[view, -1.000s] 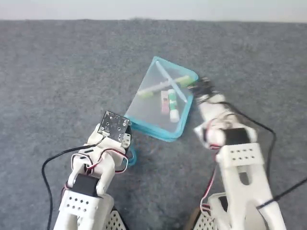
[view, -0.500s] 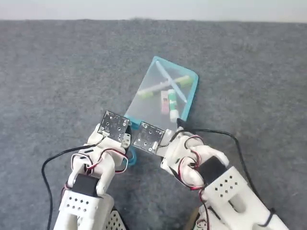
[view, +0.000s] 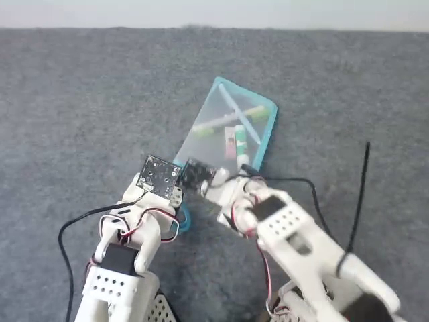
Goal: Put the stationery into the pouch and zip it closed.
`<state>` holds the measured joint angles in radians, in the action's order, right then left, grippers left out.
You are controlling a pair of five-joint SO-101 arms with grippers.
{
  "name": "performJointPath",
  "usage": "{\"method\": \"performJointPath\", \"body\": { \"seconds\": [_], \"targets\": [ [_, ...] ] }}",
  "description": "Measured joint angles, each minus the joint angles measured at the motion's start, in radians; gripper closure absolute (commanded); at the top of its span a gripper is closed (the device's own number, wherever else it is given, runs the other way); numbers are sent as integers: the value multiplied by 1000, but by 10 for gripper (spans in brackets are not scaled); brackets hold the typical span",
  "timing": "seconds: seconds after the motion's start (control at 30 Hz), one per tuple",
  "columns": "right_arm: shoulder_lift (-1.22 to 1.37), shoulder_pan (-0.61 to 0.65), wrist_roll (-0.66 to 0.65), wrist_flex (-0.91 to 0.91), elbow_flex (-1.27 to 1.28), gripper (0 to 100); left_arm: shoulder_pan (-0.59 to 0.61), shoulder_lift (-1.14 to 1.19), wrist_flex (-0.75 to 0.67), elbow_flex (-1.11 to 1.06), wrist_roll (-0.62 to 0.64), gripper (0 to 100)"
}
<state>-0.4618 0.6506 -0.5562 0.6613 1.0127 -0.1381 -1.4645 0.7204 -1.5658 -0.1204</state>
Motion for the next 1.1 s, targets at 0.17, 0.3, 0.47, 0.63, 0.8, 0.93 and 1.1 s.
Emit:
{"method": "performJointPath", "body": {
  "seconds": [0.17, 0.3, 0.47, 0.63, 0.8, 0.93, 1.1],
  "targets": [
    [176, -29, 3, -11, -149, 718, 0, 0, 0, 0, 0, 989],
    [242, -29, 71, -11, -236, 883, 0, 0, 0, 0, 0, 989],
    [241, -51, 121, -12, -259, 983, 2, 0, 0, 0, 0, 989],
    [212, -117, 160, 31, -276, 992, 2, 0, 0, 0, 0, 989],
    [169, -224, 155, 92, -278, 992, -3, 0, 0, 0, 0, 989],
    [167, -311, 138, 129, -279, 992, -6, 0, 0, 0, 0, 989],
    [167, -417, 135, 141, -281, 993, -8, 0, -3, 0, 0, 989]
  ]
}}
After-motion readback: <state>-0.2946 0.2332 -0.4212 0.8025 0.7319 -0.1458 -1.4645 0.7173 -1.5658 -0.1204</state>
